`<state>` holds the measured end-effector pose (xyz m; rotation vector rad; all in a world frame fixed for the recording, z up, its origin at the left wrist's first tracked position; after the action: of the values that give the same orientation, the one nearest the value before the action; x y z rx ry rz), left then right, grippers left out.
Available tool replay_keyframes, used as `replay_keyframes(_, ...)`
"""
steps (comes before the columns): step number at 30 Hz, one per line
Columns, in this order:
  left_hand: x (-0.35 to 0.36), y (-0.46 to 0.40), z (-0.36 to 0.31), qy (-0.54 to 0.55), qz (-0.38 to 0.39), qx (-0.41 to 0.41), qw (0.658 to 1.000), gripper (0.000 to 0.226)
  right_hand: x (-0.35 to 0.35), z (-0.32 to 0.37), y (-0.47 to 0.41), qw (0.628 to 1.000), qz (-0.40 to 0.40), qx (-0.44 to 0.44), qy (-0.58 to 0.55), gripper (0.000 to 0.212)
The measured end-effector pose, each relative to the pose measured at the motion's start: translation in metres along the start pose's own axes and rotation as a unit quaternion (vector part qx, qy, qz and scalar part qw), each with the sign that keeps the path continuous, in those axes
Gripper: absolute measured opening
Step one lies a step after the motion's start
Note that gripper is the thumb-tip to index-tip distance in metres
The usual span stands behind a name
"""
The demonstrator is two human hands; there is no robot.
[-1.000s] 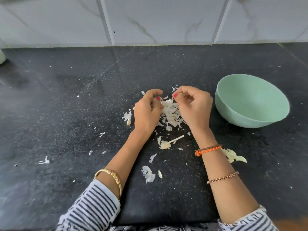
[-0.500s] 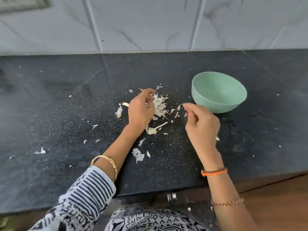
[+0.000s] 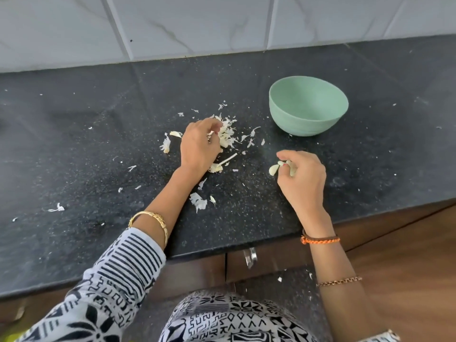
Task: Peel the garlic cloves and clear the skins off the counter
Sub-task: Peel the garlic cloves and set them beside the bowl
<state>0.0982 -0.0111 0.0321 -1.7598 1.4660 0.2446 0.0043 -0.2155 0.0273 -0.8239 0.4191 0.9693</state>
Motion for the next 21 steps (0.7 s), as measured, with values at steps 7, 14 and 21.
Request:
replay_keyframes(7, -0.005, 0.0, 0.001, 0.063, -0.016, -0.021, 0.998, 0.027, -0.018, -0.011, -0.002, 0.986, -0.068, 0.068, -0.139, 0.048)
replay_keyframes(14, -0.014, -0.006, 0.013, 0.084, -0.035, -0.065, 0.994, 0.029, 0.012, 0.032, -0.033, 0.993, 0.014, -0.014, -0.112, 0.03)
replay_keyframes(21, -0.016, -0.028, 0.022, 0.072, -0.043, -0.101, 0.991, 0.029, 0.061, 0.074, -0.072, 0.984, 0.113, -0.095, -0.097, 0.032)
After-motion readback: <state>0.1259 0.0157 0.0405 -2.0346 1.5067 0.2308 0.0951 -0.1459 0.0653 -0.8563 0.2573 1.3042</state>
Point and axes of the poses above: each hand's wrist, its own y-axis away from the middle knuckle, its own x-axis out of the palm, z = x × y, the point moved 9 cm from there along -y, towards the middle knuckle
